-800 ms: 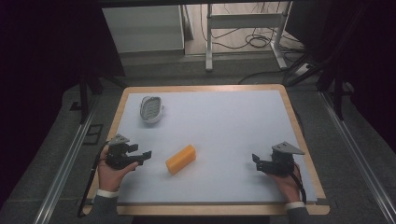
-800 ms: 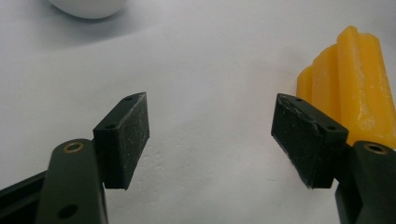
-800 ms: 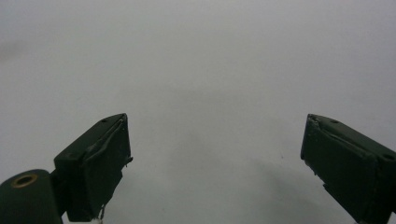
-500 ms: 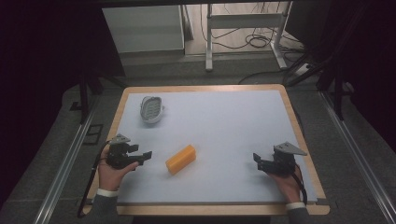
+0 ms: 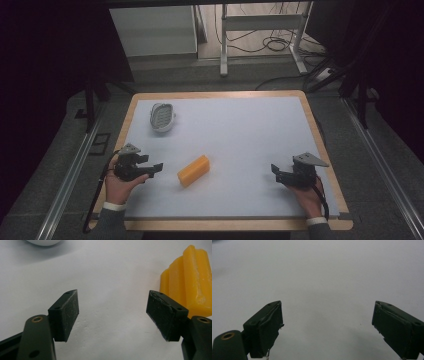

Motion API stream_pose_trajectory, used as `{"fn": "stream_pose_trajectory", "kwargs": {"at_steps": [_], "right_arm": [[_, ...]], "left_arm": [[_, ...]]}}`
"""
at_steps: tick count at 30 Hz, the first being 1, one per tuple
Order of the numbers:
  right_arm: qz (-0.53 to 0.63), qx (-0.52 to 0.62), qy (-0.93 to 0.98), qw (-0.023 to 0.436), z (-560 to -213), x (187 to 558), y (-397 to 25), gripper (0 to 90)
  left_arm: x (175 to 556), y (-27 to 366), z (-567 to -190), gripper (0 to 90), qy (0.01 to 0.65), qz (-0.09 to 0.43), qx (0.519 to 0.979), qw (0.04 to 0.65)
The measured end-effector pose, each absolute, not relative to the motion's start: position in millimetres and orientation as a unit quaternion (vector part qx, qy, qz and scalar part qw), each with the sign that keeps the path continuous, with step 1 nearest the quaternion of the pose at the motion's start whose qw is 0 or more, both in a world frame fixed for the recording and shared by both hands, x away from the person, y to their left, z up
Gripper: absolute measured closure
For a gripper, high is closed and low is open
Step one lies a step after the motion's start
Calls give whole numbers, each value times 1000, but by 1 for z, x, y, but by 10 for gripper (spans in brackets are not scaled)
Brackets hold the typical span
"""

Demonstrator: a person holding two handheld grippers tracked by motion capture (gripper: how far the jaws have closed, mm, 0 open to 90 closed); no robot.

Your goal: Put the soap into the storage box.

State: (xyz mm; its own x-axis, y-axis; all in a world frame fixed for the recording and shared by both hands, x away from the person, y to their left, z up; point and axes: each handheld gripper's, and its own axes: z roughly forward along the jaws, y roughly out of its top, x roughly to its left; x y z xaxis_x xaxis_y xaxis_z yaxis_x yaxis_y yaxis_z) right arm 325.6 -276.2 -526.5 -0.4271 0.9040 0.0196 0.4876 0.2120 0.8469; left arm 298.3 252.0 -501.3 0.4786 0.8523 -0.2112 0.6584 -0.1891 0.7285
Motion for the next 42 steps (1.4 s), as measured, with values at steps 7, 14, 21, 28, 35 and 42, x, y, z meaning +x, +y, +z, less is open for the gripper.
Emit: {"fn": "stream_pose_trajectory", "kwargs": {"at_steps": [7,14,21,28,35,42], "right_arm": [[415,475,734,252,-526,325,-277,101],[417,476,733,251,-526,325,-277,101],[413,478,731,256,-526,325,-276,101],[413,476,733,257,-526,325,-276,101],[415,473,733,259,-526,324,-276,102],[413,476,731,261,-526,324,-276,103]], "left_arm": [[298,252,-501,268,495,124,763,397],[299,251,-502,267,497,125,765,389],[299,251,-502,264,495,121,770,385],[300,249,-500,262,494,123,774,376],[298,247,-495,262,494,125,773,377],[296,243,-476,249,490,131,773,380]]}}
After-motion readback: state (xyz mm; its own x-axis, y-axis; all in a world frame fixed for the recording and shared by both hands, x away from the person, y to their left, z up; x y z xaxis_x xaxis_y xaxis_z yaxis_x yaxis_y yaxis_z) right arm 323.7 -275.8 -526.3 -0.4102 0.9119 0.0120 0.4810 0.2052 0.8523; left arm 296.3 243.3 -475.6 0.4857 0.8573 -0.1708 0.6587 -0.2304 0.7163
